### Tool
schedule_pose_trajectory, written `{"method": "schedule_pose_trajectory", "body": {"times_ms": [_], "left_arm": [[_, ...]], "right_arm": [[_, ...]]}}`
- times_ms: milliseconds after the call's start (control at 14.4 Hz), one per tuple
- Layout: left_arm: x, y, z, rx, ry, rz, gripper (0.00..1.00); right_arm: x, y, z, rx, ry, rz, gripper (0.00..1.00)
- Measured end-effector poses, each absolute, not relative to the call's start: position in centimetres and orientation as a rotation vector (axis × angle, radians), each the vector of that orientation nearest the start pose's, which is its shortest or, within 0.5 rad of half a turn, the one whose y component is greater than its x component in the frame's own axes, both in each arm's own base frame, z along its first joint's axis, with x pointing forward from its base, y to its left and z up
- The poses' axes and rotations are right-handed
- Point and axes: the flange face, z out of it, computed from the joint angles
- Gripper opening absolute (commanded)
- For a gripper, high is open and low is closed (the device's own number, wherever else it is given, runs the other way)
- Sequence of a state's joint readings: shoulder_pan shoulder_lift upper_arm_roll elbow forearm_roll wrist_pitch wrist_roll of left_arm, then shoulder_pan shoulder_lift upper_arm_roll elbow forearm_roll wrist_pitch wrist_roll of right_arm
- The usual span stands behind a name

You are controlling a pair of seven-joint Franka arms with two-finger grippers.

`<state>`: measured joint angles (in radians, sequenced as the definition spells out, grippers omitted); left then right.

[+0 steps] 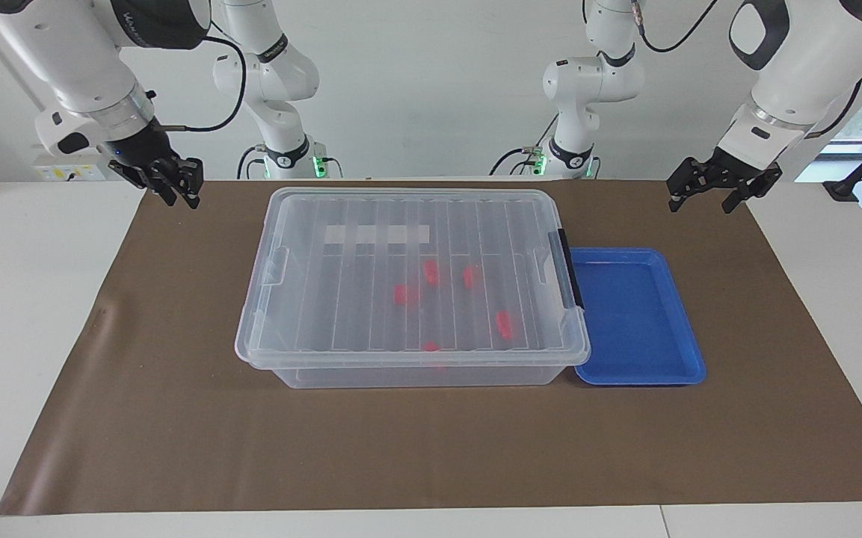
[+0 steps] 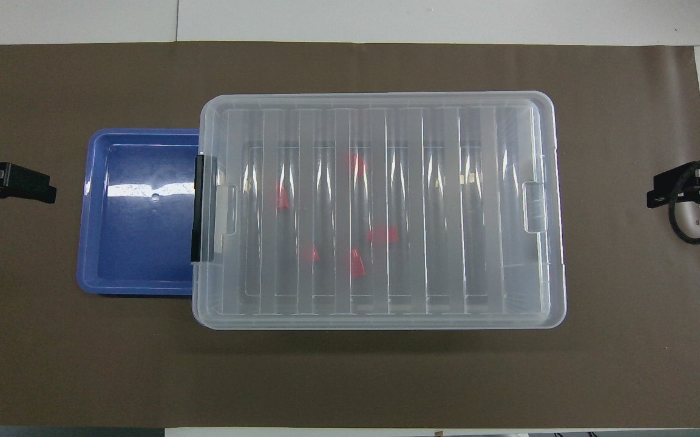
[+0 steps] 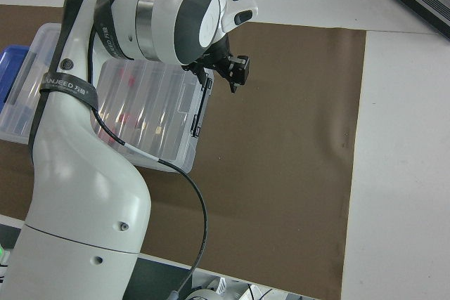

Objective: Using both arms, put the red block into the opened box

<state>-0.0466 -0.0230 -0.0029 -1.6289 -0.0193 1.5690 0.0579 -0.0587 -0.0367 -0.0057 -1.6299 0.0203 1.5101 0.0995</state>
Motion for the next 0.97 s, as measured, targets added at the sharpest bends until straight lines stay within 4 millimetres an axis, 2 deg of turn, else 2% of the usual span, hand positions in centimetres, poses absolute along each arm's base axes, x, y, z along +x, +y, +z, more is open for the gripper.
{"method": "schedule_pose_trajectory", "body": {"times_ms": [347, 971], "left_arm": [[54.5, -2.5, 61.0, -3.157, 0.157, 0.058, 1.00], [54.5, -2.4, 61.0, -3.157, 0.155, 0.057, 1.00]], "right_arm": [[53.9, -3.2, 61.7, -3.134, 0.202, 0.062, 1.00], [53.9, -2.3, 61.8, -3.138, 0.166, 0.057, 1.00]]}}
